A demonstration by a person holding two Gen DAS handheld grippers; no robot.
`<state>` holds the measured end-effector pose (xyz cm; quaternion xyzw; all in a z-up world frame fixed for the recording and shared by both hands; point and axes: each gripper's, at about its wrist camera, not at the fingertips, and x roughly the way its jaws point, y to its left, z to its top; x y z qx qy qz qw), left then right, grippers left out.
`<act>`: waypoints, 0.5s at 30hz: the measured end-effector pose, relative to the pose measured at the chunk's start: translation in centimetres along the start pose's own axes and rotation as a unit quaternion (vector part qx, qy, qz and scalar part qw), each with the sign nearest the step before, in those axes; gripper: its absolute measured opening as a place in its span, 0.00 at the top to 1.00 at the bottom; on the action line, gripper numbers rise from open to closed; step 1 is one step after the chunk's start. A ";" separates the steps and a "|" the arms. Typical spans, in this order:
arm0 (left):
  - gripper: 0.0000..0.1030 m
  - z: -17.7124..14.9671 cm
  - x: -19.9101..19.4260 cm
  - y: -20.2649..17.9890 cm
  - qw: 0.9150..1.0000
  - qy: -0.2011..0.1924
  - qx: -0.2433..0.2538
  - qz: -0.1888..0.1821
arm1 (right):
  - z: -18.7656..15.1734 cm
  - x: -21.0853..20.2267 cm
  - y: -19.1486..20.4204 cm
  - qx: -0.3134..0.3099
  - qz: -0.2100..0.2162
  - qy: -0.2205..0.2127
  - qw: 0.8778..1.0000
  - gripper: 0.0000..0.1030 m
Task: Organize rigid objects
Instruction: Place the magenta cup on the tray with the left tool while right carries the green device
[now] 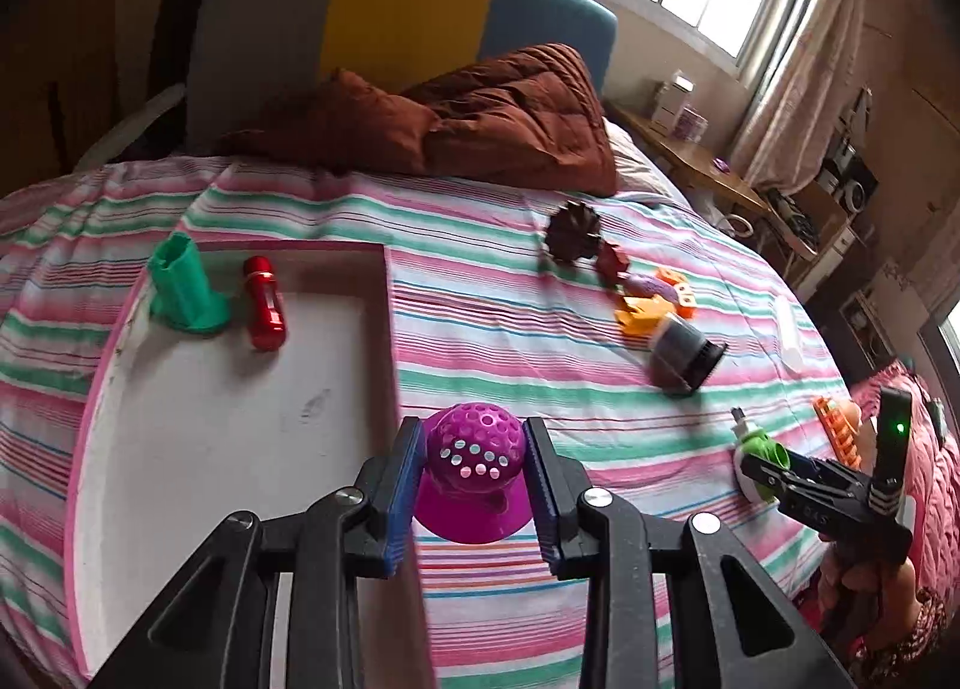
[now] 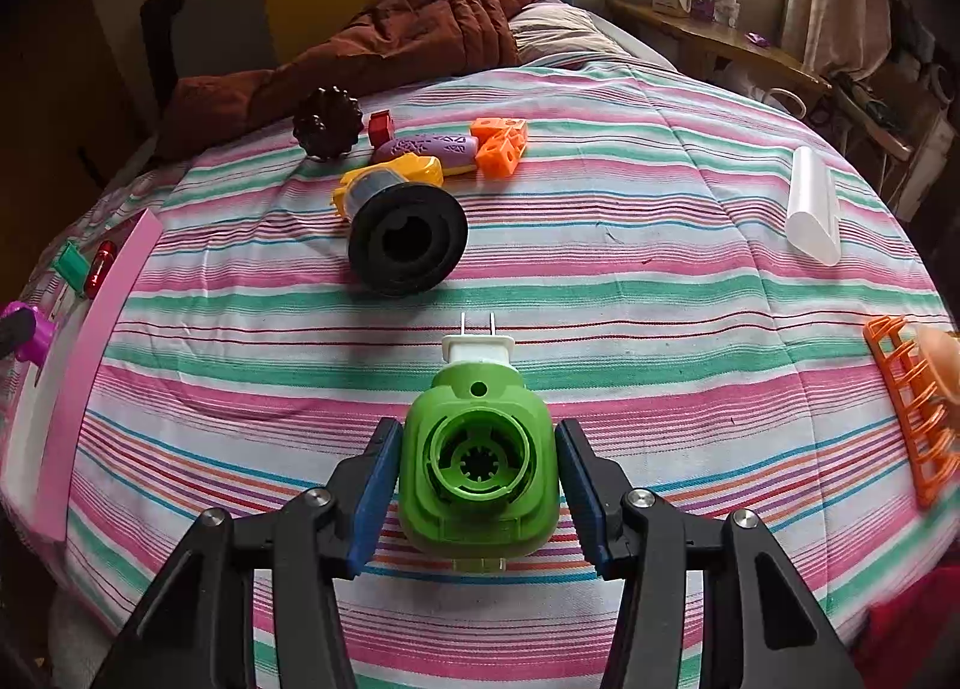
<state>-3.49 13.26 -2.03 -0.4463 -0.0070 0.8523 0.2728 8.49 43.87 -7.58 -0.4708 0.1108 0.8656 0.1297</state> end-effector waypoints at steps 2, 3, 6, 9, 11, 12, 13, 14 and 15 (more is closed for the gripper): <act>0.68 0.5 0.0 2.0 1.000 -0.001 -0.015 0.017 | -0.1 -0.1 0.1 -0.001 -0.006 0.000 1.000 0.49; 0.68 0.6 0.0 2.9 0.999 -0.004 -0.020 0.026 | -0.1 0.0 0.2 0.000 -0.009 0.000 1.000 0.49; 0.68 1.1 0.1 5.4 0.998 -0.009 -0.036 0.046 | 0.1 -0.1 0.2 0.012 -0.010 0.003 1.000 0.49; 0.68 1.5 0.6 7.6 0.997 -0.010 -0.045 0.068 | 0.2 -0.3 0.6 0.032 0.008 0.007 0.999 0.49; 0.68 1.9 1.2 9.2 0.996 -0.007 -0.054 0.077 | 0.2 -0.7 1.5 0.026 0.006 0.003 1.000 0.49; 0.68 2.0 1.5 9.8 0.995 -0.006 -0.059 0.081 | 0.3 -1.0 2.1 0.018 0.002 -0.001 1.000 0.49; 0.68 2.2 1.9 10.5 0.994 -0.002 -0.065 0.086 | 0.4 -1.2 2.7 0.009 -0.001 -0.005 1.000 0.49; 0.68 2.3 2.3 11.1 0.994 0.002 -0.070 0.087 | 0.5 -1.5 3.4 0.000 -0.002 -0.009 1.000 0.49; 0.68 2.5 2.7 11.7 0.993 0.004 -0.074 0.090 | 0.6 -1.8 4.1 -0.008 -0.001 -0.011 1.000 0.49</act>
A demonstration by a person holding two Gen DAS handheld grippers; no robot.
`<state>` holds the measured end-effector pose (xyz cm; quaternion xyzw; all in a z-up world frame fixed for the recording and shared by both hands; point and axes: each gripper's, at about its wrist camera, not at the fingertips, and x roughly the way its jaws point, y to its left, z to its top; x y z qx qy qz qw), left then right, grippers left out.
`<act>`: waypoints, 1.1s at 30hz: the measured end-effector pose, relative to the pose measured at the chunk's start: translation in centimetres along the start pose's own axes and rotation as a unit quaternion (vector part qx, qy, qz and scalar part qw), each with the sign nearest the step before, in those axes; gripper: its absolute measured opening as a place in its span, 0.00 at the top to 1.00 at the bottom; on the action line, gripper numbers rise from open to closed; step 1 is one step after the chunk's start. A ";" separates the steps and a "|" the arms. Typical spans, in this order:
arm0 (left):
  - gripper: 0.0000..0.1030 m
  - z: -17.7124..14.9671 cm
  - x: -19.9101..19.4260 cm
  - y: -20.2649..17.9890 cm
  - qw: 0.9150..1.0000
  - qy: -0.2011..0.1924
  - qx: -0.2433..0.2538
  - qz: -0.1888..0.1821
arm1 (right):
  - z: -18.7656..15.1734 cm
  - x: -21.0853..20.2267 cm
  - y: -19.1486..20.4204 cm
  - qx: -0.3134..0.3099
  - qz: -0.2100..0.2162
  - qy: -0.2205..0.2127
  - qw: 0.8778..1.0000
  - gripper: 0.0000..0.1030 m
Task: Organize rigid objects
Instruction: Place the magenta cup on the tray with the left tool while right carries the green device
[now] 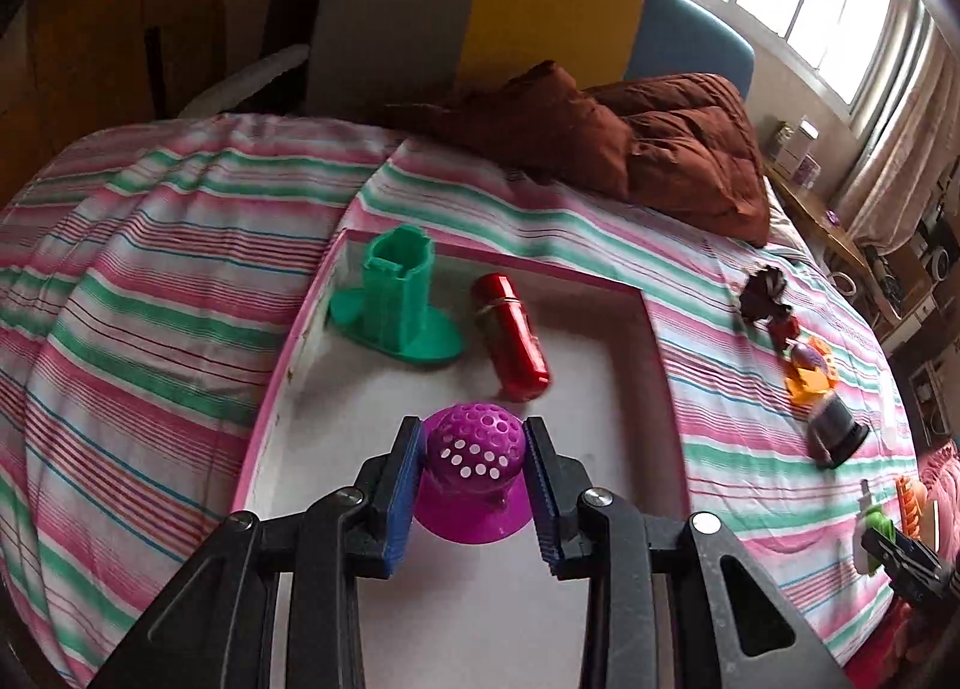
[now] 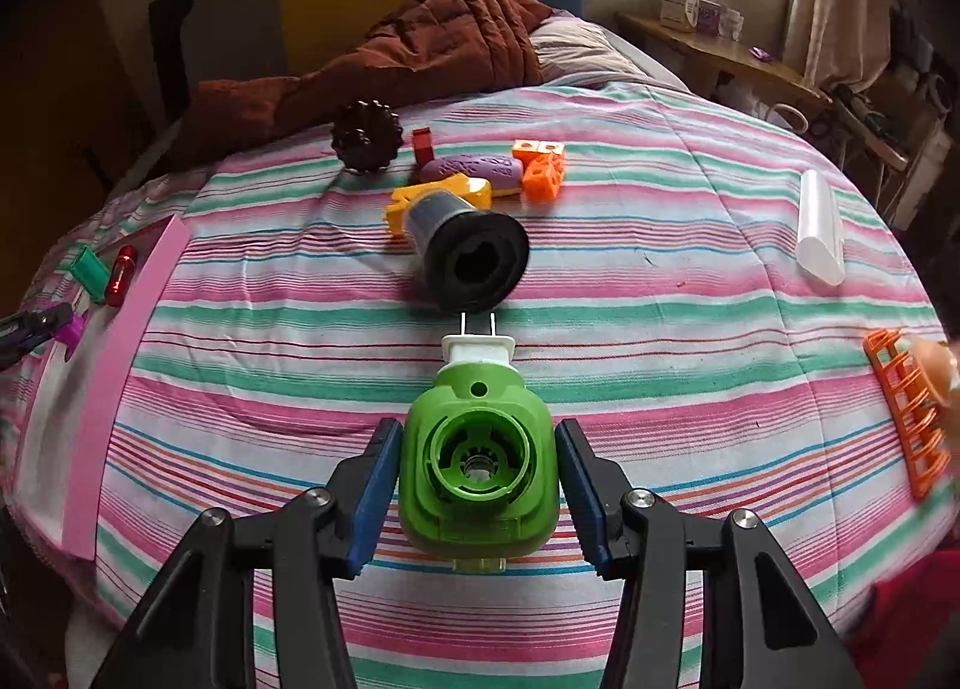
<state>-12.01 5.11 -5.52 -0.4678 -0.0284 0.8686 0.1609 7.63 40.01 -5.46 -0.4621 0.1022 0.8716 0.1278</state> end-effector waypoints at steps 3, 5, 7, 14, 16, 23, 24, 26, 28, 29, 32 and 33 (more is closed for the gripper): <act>0.68 0.6 1.1 1.1 1.000 0.001 0.000 0.022 | 0.4 -0.6 1.6 -0.012 0.008 -0.004 1.000 0.49; 0.68 0.8 1.7 1.6 0.999 0.001 0.004 0.037 | 0.7 -0.9 2.7 -0.015 0.016 -0.005 1.000 0.49; 0.68 1.0 2.0 1.8 0.999 0.006 0.011 0.050 | 1.1 -1.1 3.8 -0.021 0.025 -0.007 0.999 0.49; 0.62 -0.4 -1.0 3.4 0.999 -0.025 -0.035 0.032 | 2.2 -0.8 8.1 -0.032 0.070 -0.003 0.997 0.49; 0.62 -1.1 -2.0 3.8 0.998 -0.035 -0.048 0.014 | 2.5 -0.7 9.4 -0.040 0.081 -0.003 0.996 0.49; 0.61 -4.3 -3.4 2.6 0.999 -0.018 -0.044 -0.018 | 4.0 -0.3 14.4 -0.066 0.117 -0.001 0.991 0.49; 0.62 -4.7 -3.6 2.4 0.999 -0.015 -0.043 -0.025 | 4.3 -0.1 15.0 -0.068 0.122 0.000 0.990 0.49; 0.62 -5.5 -3.9 2.0 0.998 -0.011 -0.042 -0.034 | 4.8 0.0 16.5 -0.073 0.137 0.003 0.988 0.49; 0.61 -6.2 -4.0 1.7 0.998 -0.008 -0.041 -0.039 | 5.4 0.2 18.1 -0.082 0.147 0.004 0.986 0.49; 0.61 -6.4 -4.1 1.6 0.998 -0.005 -0.042 -0.041 | 5.7 0.4 18.9 -0.087 0.151 0.006 0.985 0.49; 0.62 -7.1 -4.4 1.4 0.998 -0.003 -0.043 -0.046 | 6.6 1.2 21.4 -0.101 0.157 0.008 0.982 0.49; 0.62 -7.3 -4.6 1.4 0.998 -0.004 -0.043 -0.048 | 6.8 1.6 22.3 -0.108 0.158 0.010 0.981 0.49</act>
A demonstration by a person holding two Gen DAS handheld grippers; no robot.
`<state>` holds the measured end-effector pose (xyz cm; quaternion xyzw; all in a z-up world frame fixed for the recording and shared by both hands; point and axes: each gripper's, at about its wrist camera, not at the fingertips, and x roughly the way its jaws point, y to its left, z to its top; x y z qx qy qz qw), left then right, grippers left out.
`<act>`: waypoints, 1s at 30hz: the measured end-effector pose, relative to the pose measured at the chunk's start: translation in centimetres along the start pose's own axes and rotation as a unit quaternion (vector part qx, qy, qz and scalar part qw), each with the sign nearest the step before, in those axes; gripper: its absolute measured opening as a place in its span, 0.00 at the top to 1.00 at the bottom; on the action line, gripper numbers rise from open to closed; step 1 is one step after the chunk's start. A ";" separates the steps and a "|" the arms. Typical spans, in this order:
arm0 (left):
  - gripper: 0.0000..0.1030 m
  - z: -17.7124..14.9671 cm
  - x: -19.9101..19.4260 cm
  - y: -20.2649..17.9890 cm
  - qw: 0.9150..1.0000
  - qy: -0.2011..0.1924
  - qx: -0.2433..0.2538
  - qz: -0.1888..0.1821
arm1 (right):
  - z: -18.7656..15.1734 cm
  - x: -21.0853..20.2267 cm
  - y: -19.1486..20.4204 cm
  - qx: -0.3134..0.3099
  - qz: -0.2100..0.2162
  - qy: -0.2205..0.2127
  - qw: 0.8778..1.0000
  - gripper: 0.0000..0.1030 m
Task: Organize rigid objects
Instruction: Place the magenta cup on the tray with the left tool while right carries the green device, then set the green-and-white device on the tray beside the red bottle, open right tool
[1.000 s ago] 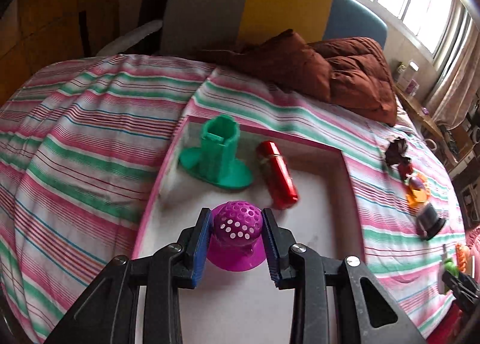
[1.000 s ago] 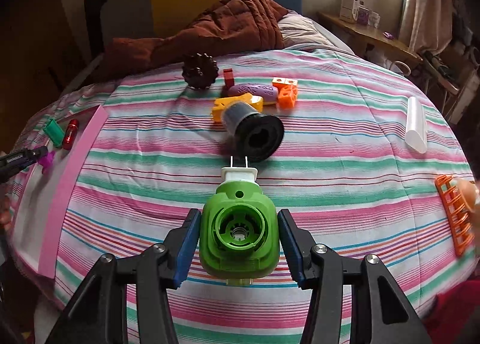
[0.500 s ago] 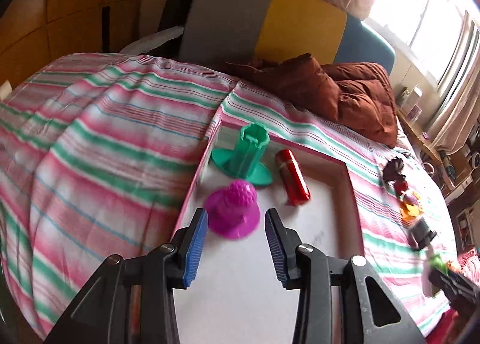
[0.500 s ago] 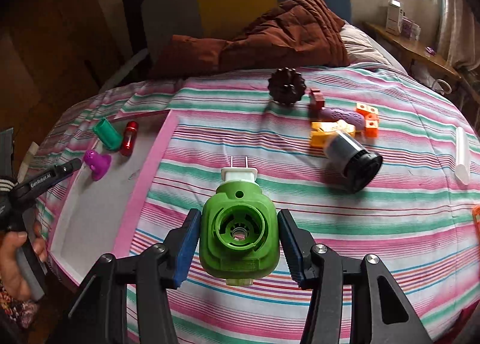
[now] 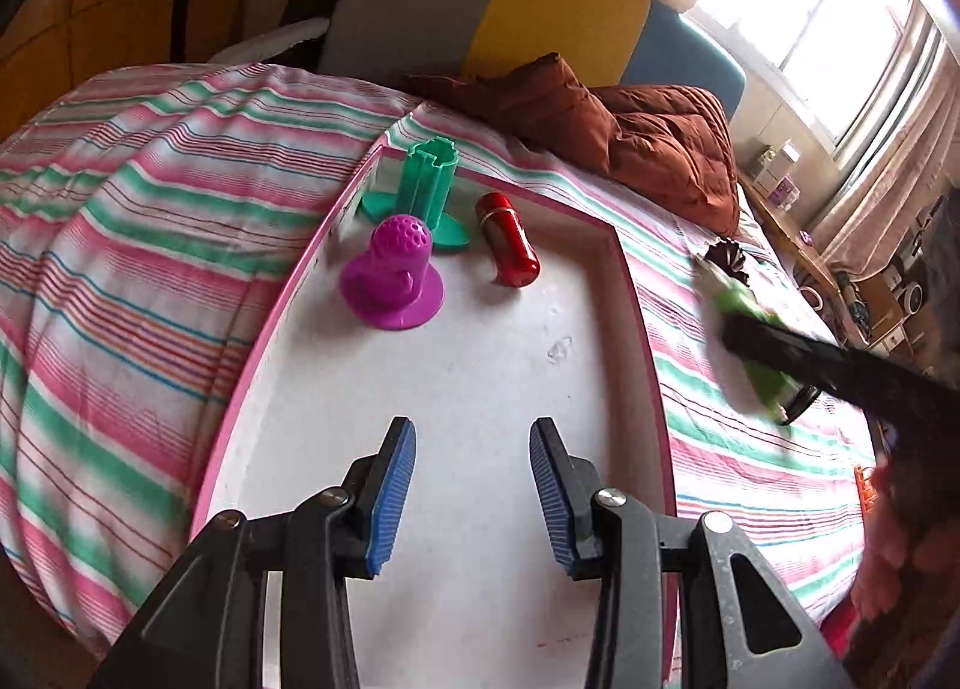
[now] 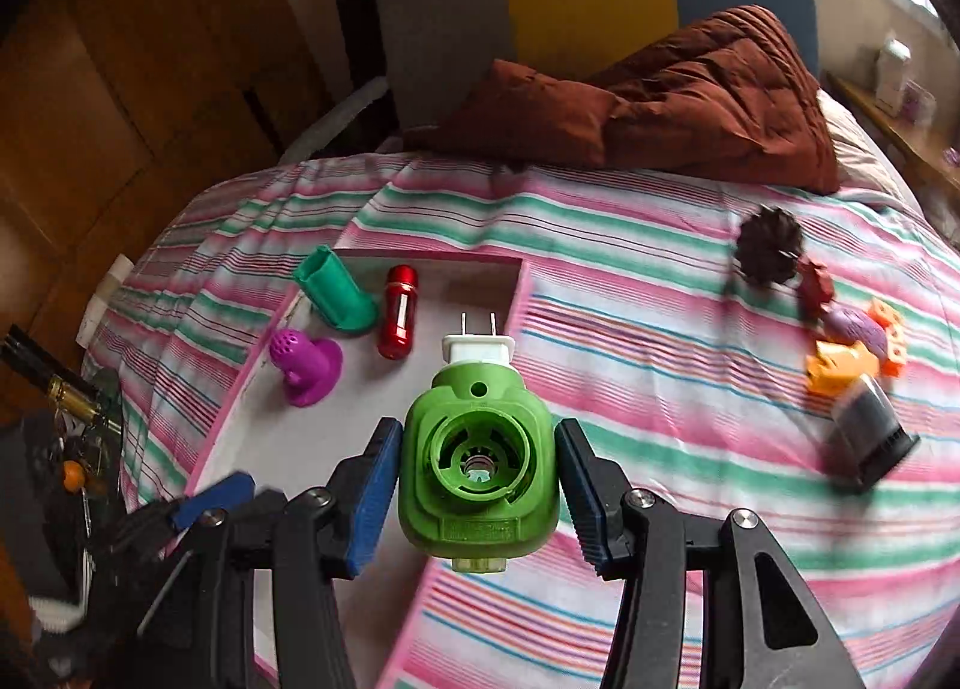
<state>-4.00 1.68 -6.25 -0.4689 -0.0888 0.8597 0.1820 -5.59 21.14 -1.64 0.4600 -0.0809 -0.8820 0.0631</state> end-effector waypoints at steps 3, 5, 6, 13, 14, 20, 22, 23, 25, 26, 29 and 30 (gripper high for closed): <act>0.62 -0.3 -0.4 0.2 1.000 -0.002 -0.002 -0.001 | 1.1 1.8 1.6 -0.017 -0.007 0.005 1.000 0.49; 0.62 -0.5 -0.7 0.4 1.000 -0.006 -0.008 -0.004 | 1.7 3.2 2.2 -0.026 -0.018 0.011 0.999 0.49; 0.62 -0.7 -0.9 0.5 1.000 -0.007 -0.010 -0.006 | 2.1 3.8 2.4 -0.031 -0.025 0.013 0.999 0.49; 0.62 -0.8 -1.4 1.2 1.000 -0.010 -0.017 -0.007 | 3.9 7.1 2.9 -0.047 -0.061 0.019 0.997 0.49; 0.62 -0.8 -1.4 1.2 1.000 -0.011 -0.016 -0.007 | 4.0 7.3 3.0 -0.050 -0.064 0.019 0.997 0.49; 0.62 -1.0 -1.6 0.9 1.000 -0.011 -0.016 -0.007 | 4.7 8.8 3.1 -0.052 -0.086 0.018 0.995 0.49; 0.62 -1.0 -1.8 0.8 1.000 -0.013 -0.016 -0.007 | 4.8 9.3 3.0 -0.051 -0.091 0.019 0.994 0.49; 0.62 -1.1 -1.8 0.7 1.000 -0.013 -0.014 -0.006 | 4.8 9.5 3.0 -0.053 -0.091 0.019 0.994 0.49; 0.62 -1.2 -1.8 0.7 1.000 -0.012 -0.013 -0.005 | 4.8 9.9 3.1 -0.057 -0.094 0.023 0.994 0.49; 0.62 -1.2 -1.9 0.6 1.000 -0.013 -0.013 -0.006 | 4.7 9.9 3.1 -0.059 -0.094 0.023 0.994 0.49; 0.62 -1.3 -2.1 0.6 1.000 -0.014 -0.011 -0.003 | 4.3 9.3 3.0 -0.055 -0.082 0.019 0.995 0.48; 0.62 -1.2 -2.2 0.6 1.000 -0.016 -0.012 -0.003 | 4.2 8.8 2.9 -0.050 -0.075 0.013 0.996 0.48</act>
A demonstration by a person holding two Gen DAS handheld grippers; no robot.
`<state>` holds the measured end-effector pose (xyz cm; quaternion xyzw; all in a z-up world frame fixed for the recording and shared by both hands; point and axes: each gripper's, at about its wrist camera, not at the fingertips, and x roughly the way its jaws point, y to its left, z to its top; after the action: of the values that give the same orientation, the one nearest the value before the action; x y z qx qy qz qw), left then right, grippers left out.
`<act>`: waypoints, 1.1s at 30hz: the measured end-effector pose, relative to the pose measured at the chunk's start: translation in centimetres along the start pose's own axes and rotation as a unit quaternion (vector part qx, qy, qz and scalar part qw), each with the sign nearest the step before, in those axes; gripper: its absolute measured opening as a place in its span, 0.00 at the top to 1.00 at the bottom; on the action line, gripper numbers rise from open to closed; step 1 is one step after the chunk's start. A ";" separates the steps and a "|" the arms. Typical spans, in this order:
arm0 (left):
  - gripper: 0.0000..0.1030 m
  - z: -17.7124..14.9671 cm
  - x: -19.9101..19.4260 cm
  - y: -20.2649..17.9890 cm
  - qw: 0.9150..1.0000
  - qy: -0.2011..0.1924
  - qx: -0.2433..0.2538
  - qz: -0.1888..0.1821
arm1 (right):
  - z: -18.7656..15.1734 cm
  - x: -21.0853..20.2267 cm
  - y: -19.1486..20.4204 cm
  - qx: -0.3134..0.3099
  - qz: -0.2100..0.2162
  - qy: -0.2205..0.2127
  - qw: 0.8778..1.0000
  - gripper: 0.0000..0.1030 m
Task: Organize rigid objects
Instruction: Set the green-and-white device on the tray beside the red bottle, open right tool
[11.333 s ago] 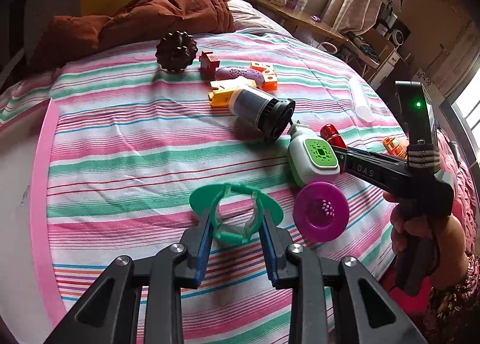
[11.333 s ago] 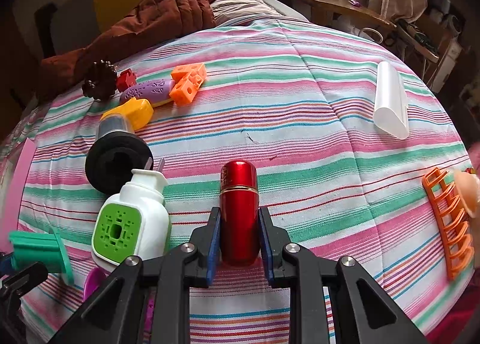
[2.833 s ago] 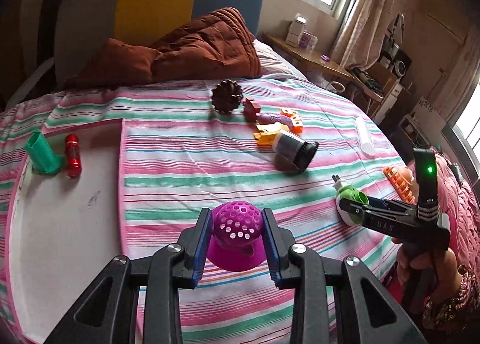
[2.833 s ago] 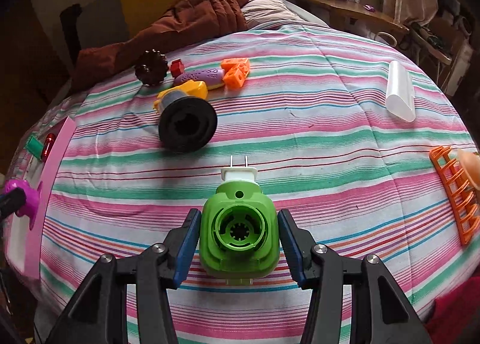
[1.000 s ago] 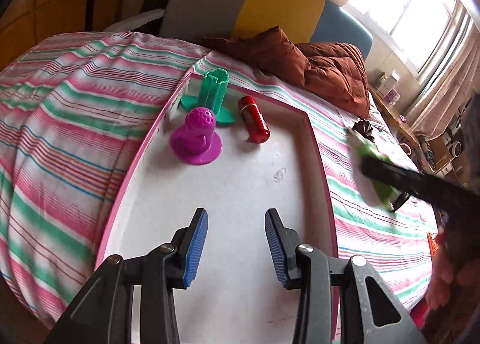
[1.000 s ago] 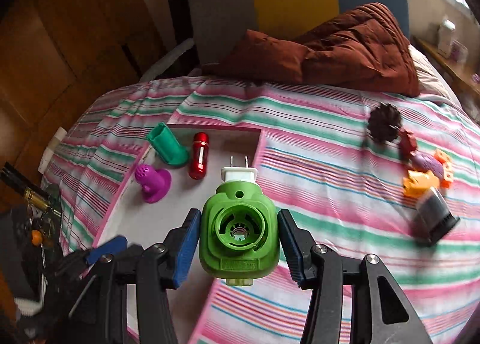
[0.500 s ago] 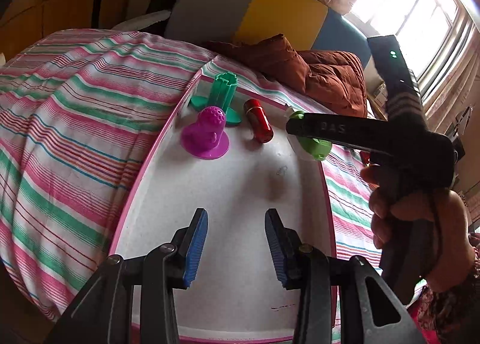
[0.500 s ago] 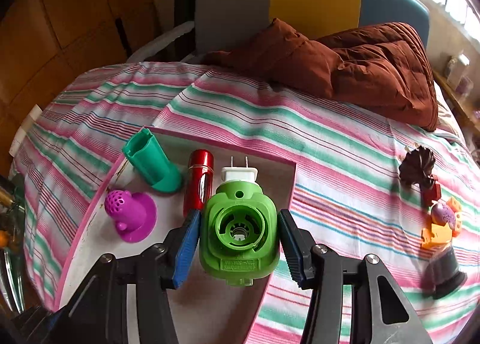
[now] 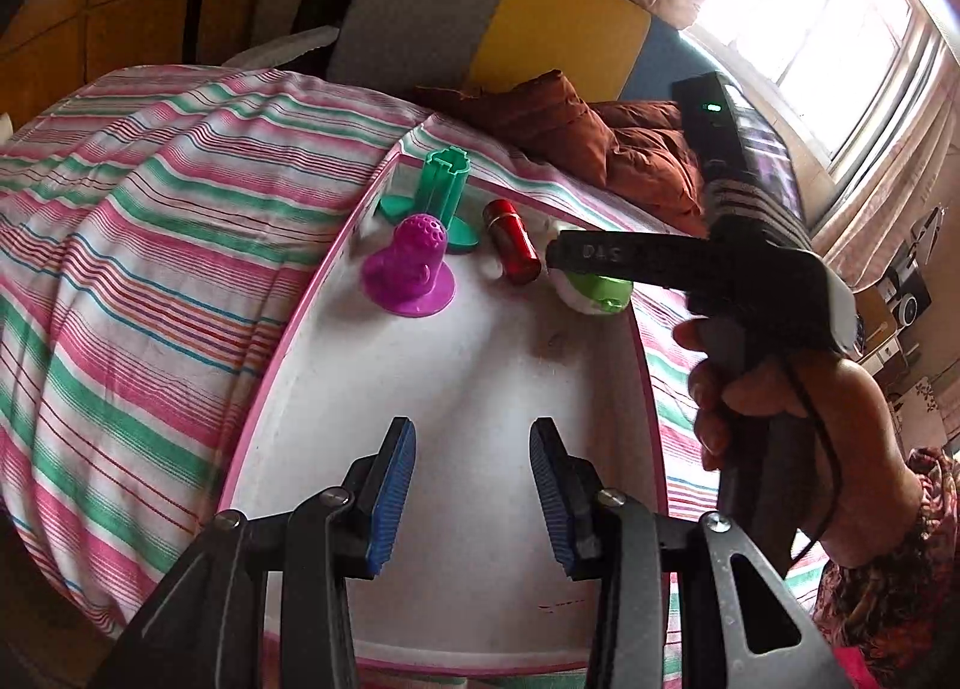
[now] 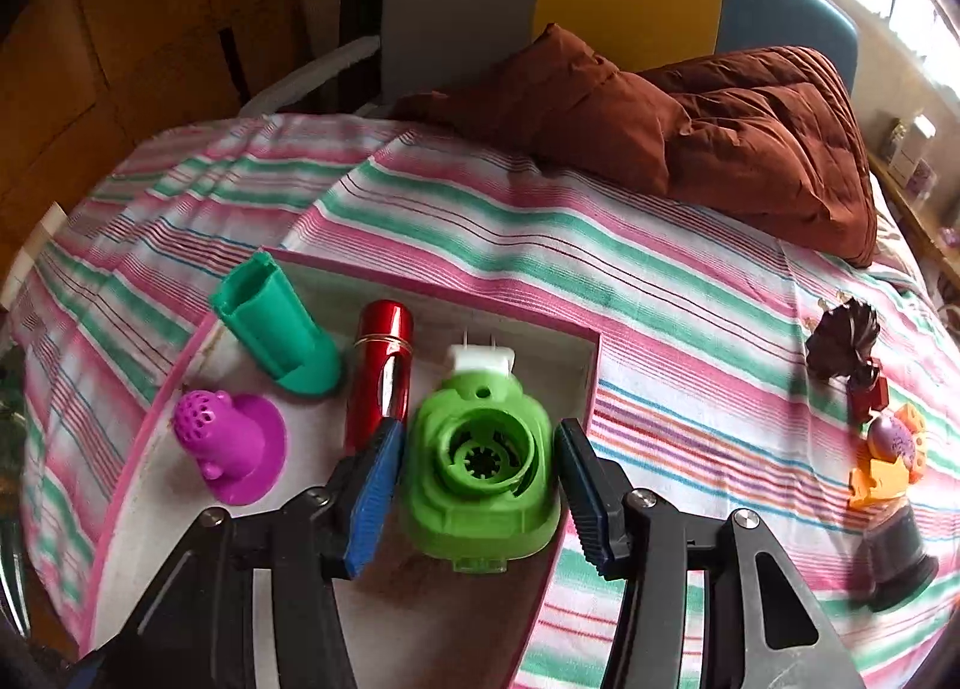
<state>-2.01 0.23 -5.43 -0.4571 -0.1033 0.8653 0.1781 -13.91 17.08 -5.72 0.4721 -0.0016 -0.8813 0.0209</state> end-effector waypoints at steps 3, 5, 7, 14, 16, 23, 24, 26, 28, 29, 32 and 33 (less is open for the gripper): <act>0.62 0.0 0.0 0.0 1.000 -0.001 -0.003 0.002 | -0.5 -1.8 -0.5 0.006 0.011 -0.018 1.000 0.47; 0.62 -0.1 0.0 0.0 1.000 0.000 -0.005 -0.002 | -0.9 -2.9 -0.8 0.009 0.017 -0.030 0.999 0.43; 0.62 -0.3 -0.2 -0.2 1.000 0.000 -0.003 -0.005 | -1.4 -3.9 -1.1 0.012 0.022 -0.039 0.999 0.42; 0.62 -0.6 -1.4 -1.2 1.000 -0.008 0.011 -0.008 | -3.3 -6.3 -1.8 0.007 0.035 -0.069 0.997 0.42; 0.62 -0.9 -2.5 -1.5 1.000 -0.018 0.022 0.003 | -4.2 -6.3 -2.4 0.009 0.031 -0.067 0.997 0.40; 0.62 -1.0 -5.0 -0.5 0.998 -0.043 0.015 0.037 | -5.8 -5.9 -6.9 0.042 0.019 -0.043 0.998 0.40; 0.62 -0.9 -5.2 -0.3 0.998 -0.044 0.010 0.037 | -6.0 -6.0 -7.6 0.050 0.017 -0.044 0.998 0.40; 0.62 -0.7 -5.4 -0.3 0.998 -0.046 0.006 0.039 | -6.2 -6.3 -8.9 0.060 0.012 -0.046 0.997 0.40; 0.62 -0.6 -5.6 -0.4 0.998 -0.049 0.010 0.042 | -6.3 -6.5 -10.1 0.067 0.006 -0.049 0.997 0.40; 0.62 -0.6 -5.6 -0.6 0.998 -0.049 0.011 0.041 | -6.3 -6.6 -10.6 0.071 0.003 -0.049 0.996 0.40; 0.62 -0.5 -5.7 -1.0 0.998 -0.051 0.015 0.039 | -6.6 -6.9 -12.0 0.085 0.000 -0.050 0.995 0.40; 0.62 -0.6 -5.8 -1.1 0.998 -0.053 0.017 0.039 | -6.7 -7.0 -12.4 0.088 -0.003 -0.049 0.995 0.40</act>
<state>1.76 -1.08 -0.99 -0.4112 -0.0803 0.8962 0.1460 -4.87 29.87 -3.92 0.4286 -0.0783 -0.8998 -0.0235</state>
